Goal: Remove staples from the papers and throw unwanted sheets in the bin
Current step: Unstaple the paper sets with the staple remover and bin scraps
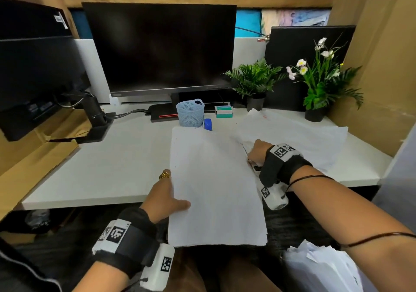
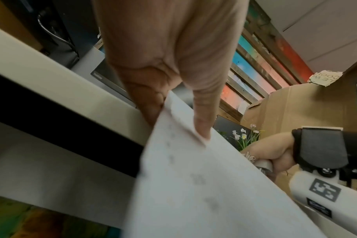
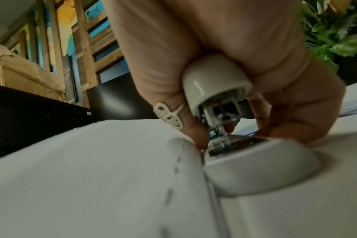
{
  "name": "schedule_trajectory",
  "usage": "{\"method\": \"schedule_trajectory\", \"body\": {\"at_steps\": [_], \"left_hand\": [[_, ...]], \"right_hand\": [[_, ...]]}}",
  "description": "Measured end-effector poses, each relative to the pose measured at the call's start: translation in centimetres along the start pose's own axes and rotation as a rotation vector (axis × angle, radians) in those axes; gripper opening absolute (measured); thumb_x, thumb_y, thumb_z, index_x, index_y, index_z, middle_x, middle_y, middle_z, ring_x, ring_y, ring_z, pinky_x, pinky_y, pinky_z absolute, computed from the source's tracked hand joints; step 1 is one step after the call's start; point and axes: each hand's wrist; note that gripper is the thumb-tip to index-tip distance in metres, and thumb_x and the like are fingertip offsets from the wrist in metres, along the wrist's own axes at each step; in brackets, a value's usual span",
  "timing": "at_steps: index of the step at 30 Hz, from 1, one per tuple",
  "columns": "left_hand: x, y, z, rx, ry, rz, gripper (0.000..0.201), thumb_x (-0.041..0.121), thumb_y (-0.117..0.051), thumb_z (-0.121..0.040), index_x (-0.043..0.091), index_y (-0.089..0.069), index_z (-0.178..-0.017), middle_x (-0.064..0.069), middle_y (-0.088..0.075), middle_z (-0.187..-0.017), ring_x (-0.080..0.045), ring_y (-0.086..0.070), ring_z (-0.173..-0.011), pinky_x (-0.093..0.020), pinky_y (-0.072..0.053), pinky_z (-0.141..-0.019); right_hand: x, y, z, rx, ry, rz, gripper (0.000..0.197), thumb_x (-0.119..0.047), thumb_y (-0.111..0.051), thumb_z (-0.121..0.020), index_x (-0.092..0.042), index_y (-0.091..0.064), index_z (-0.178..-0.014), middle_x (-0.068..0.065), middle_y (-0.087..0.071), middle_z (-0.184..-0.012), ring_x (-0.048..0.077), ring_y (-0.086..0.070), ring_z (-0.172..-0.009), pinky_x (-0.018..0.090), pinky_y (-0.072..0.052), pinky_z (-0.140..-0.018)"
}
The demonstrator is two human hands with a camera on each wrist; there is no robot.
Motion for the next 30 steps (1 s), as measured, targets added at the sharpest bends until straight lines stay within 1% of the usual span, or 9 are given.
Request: {"method": "schedule_trajectory", "body": {"at_steps": [2, 4, 7, 10, 16, 18, 20, 24, 30], "left_hand": [[0.3, -0.1, -0.2, 0.138, -0.005, 0.023, 0.029, 0.031, -0.071, -0.082, 0.010, -0.051, -0.085, 0.004, -0.058, -0.078, -0.014, -0.056, -0.075, -0.017, -0.040, -0.061], [0.3, 0.1, -0.6, 0.270, 0.010, 0.059, 0.043, 0.040, -0.061, -0.086, 0.007, -0.045, -0.064, -0.003, -0.049, -0.062, -0.023, -0.049, -0.063, -0.027, -0.039, -0.061], [0.6, 0.1, -0.7, 0.240, -0.048, 0.137, 0.020, 0.026, -0.063, -0.088, 0.007, -0.061, -0.093, -0.003, -0.066, -0.089, -0.021, -0.062, -0.082, -0.030, -0.050, -0.081], [0.9, -0.7, -0.5, 0.166, -0.096, 0.190, 0.031, 0.010, -0.061, -0.089, 0.014, -0.051, -0.118, 0.003, -0.063, -0.108, -0.013, -0.061, -0.097, -0.024, -0.047, -0.086], [0.7, -2.3, -0.9, 0.290, -0.072, 0.264, 0.010, 0.024, -0.051, -0.096, 0.015, -0.054, -0.094, -0.007, -0.063, -0.088, -0.016, -0.060, -0.079, -0.028, -0.048, -0.080], [1.3, -2.5, -0.8, 0.309, -0.109, 0.263, 0.017, 0.024, -0.052, -0.095, 0.019, -0.048, -0.079, 0.010, -0.051, -0.078, 0.000, -0.049, -0.069, -0.012, -0.040, -0.074], [1.8, -2.9, -0.6, 0.265, -0.160, 0.212, 0.020, 0.019, -0.053, -0.094, 0.022, -0.048, -0.075, 0.012, -0.052, -0.076, -0.001, -0.050, -0.068, -0.004, -0.037, -0.061], [2.8, -4.2, -0.2, 0.193, -0.255, 0.139, 0.017, 0.016, -0.050, -0.095, 0.028, -0.051, -0.107, 0.008, -0.064, -0.088, -0.007, -0.061, -0.075, -0.010, -0.041, -0.061], [4.3, -6.2, 0.4, 0.214, -0.318, 0.139, 0.024, 0.021, -0.045, -0.096, 0.035, -0.044, -0.116, -0.007, -0.066, -0.076, -0.018, -0.061, -0.064, -0.030, -0.051, -0.063]], "right_hand": [[0.2, 0.1, 0.3, 0.031, -0.012, -0.039, 0.059, -0.027, -0.055, -0.089, -0.003, -0.031, -0.137, 0.016, -0.048, -0.133, 0.031, -0.050, -0.118, 0.035, -0.042, -0.094], [0.4, 0.0, 0.4, 0.058, 0.003, -0.105, 0.062, -0.023, -0.055, -0.090, -0.001, -0.024, -0.139, 0.018, -0.046, -0.134, 0.032, -0.049, -0.119, 0.033, -0.042, -0.092], [1.1, -0.1, 0.3, 0.121, 0.022, -0.259, 0.060, -0.014, -0.054, -0.090, -0.001, -0.021, -0.139, 0.020, -0.045, -0.131, 0.034, -0.049, -0.117, 0.032, -0.042, -0.086], [2.0, 0.6, 0.5, 0.211, 0.071, -0.506, 0.059, -0.008, -0.053, -0.090, -0.007, -0.022, -0.140, 0.020, -0.046, -0.129, 0.034, -0.050, -0.114, 0.035, -0.044, -0.086], [1.7, 2.6, 2.0, 0.447, 0.221, -0.821, 0.050, -0.030, -0.056, -0.093, -0.008, -0.040, -0.135, 0.013, -0.051, -0.132, 0.031, -0.049, -0.119, 0.039, -0.043, -0.098], [1.3, 3.1, 2.7, 0.479, 0.261, -0.955, 0.046, -0.031, -0.056, -0.093, -0.007, -0.045, -0.131, 0.011, -0.053, -0.128, 0.029, -0.050, -0.117, 0.040, -0.044, -0.097], [0.7, 3.5, 3.7, 0.487, 0.292, -1.120, 0.041, -0.031, -0.054, -0.094, -0.007, -0.047, -0.128, 0.007, -0.054, -0.118, 0.025, -0.052, -0.110, 0.036, -0.045, -0.088], [-0.7, 3.4, 5.3, 0.340, 0.309, -1.434, 0.026, -0.016, -0.053, -0.095, -0.017, -0.037, -0.115, -0.002, -0.051, -0.099, 0.015, -0.054, -0.091, 0.031, -0.046, -0.075], [-1.0, 1.1, 6.3, 0.477, 0.237, -1.413, 0.040, -0.006, -0.059, -0.088, -0.016, -0.039, -0.121, 0.004, -0.052, -0.113, 0.022, -0.052, -0.105, 0.036, -0.045, -0.092]]}}
Point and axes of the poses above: each hand's wrist, its own z-axis away from the middle knuckle, its own y-axis out of the back of the hand, x = y × z
